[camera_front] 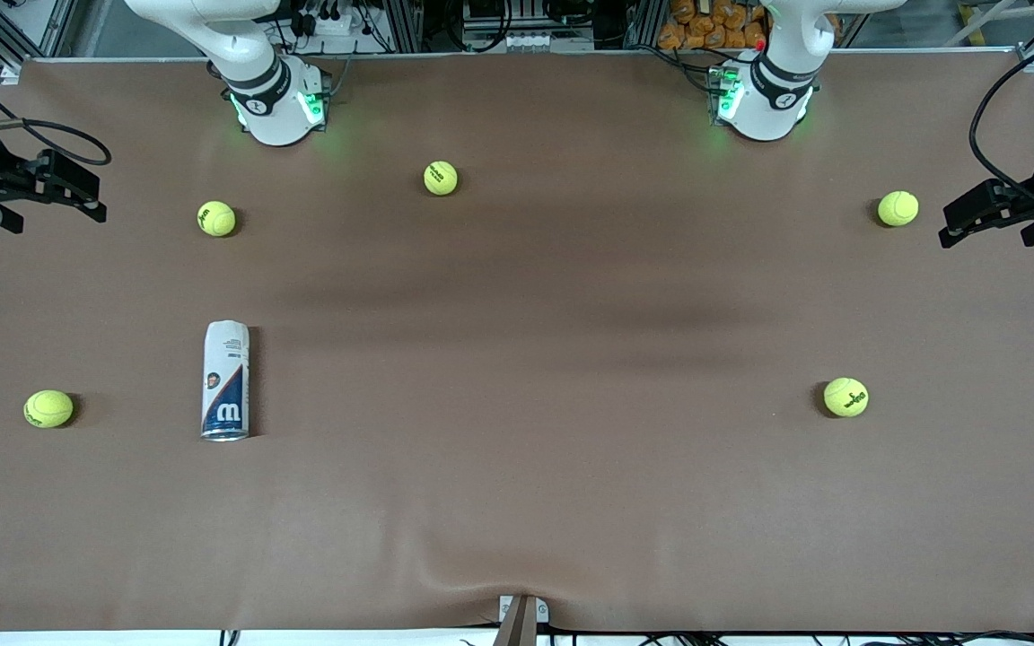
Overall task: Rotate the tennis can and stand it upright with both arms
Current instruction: 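Move the right gripper down toward the tennis can lying on the table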
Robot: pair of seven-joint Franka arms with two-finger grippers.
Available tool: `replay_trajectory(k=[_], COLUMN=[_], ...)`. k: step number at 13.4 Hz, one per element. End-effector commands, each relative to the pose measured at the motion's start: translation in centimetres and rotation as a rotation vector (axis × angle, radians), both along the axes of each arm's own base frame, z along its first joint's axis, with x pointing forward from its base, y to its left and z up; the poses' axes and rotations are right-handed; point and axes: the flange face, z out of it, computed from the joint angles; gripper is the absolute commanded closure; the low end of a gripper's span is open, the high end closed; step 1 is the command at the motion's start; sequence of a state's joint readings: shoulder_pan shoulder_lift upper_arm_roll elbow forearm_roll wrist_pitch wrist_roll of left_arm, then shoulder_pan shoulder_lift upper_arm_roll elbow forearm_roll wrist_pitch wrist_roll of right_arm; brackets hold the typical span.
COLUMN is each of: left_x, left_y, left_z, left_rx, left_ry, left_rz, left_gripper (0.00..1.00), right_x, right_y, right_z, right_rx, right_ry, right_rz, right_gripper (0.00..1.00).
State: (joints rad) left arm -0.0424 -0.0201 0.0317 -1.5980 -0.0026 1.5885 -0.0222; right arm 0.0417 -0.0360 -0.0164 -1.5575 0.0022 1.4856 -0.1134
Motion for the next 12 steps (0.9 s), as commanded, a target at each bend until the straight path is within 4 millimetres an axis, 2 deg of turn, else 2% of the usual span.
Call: replay_trajectory(k=[1, 4, 6, 9, 12], left_x=[-0.4, -0.4, -0.4, -0.4, -0.5], left_y=[-0.3, -0.3, -0.3, -0.3, -0.8], left_z=[0.5, 0.4, 0.4, 0.3, 0.4], left_rx=[-0.011, -0.011, -0.013, -0.014, -0.015], left_ry=[0.015, 0.017, 0.017, 0.025, 0.023], left_rz=[0.004, 0.004, 0.004, 0.005, 0.000], left_gripper=[0.00, 0.00, 0.00, 0.00, 0.00], right_x=[0.1, 0.3, 1.2, 4.2, 7.4], right_y=[-0.3, -0.2, -0.2, -0.2, -0.1], right_z=[-0.2, -1.1, -2.7, -7.7, -15.3], right_rx=[0.007, 0.007, 0.007, 0.005, 0.002], right_ry=[-0.005, -0.007, -0.014, 0.024, 0.090], right_rz=[0.003, 0.003, 0.004, 0.001, 0.001], right_gripper=[0.00, 0.00, 0.00, 0.00, 0.00])
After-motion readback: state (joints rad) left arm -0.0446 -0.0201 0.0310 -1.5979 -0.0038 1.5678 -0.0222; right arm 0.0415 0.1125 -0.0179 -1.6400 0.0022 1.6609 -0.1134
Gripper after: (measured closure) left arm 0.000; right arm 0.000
